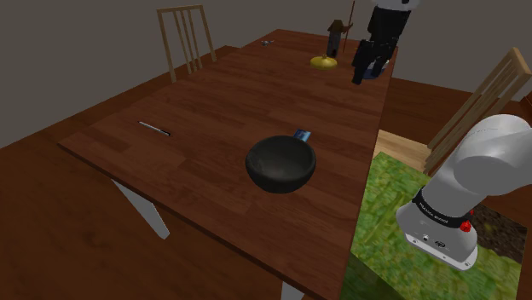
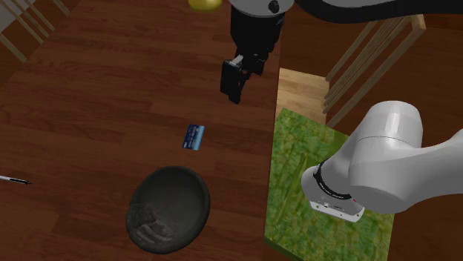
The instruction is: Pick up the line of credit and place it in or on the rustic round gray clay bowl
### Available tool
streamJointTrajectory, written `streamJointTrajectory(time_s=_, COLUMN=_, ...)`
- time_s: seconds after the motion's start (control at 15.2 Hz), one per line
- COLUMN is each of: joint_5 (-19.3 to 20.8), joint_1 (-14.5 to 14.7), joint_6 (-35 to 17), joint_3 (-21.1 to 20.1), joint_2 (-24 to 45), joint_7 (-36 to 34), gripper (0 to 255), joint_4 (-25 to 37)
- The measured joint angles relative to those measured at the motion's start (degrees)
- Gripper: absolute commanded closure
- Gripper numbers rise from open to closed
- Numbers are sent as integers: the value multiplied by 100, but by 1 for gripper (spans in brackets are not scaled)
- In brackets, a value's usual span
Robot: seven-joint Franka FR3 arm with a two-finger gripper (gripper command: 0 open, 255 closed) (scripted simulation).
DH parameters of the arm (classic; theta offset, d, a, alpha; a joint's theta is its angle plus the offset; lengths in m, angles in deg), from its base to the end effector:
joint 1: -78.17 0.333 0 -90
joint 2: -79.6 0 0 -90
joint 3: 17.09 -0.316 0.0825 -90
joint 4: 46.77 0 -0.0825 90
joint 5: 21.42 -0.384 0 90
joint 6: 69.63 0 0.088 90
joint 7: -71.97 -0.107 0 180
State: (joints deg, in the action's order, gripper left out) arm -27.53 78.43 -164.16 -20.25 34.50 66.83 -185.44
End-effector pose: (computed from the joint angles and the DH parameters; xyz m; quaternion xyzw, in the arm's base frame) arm 0.3116 0.0334 0.5671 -0.9990 0.0267 -0.0058 0.0341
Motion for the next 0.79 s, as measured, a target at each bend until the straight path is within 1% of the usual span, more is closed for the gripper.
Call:
streamJointTrajectory(time_s=0.07, joint_5=0, joint_1=0, joint_6=0, joint_3=0, joint_2=0, joint_7=0, gripper=0, joint_4=0)
streamJointTrajectory(time_s=0.2, joint_5=-171, joint_1=-82, joint_6=-79, joint_3=-83, joint_2=284, joint_7=-355, gripper=0, joint_4=43)
streamJointTrajectory(time_s=0.59, joint_5=-1022, joint_1=-395, joint_6=-549, joint_3=-401, joint_2=1562, joint_7=-2050, gripper=0, joint_4=175)
streamJointTrajectory(time_s=0.79, joint_5=-1455, joint_1=-534, joint_6=-869, joint_3=-461, joint_2=2275, joint_7=-2810, gripper=0, joint_4=270)
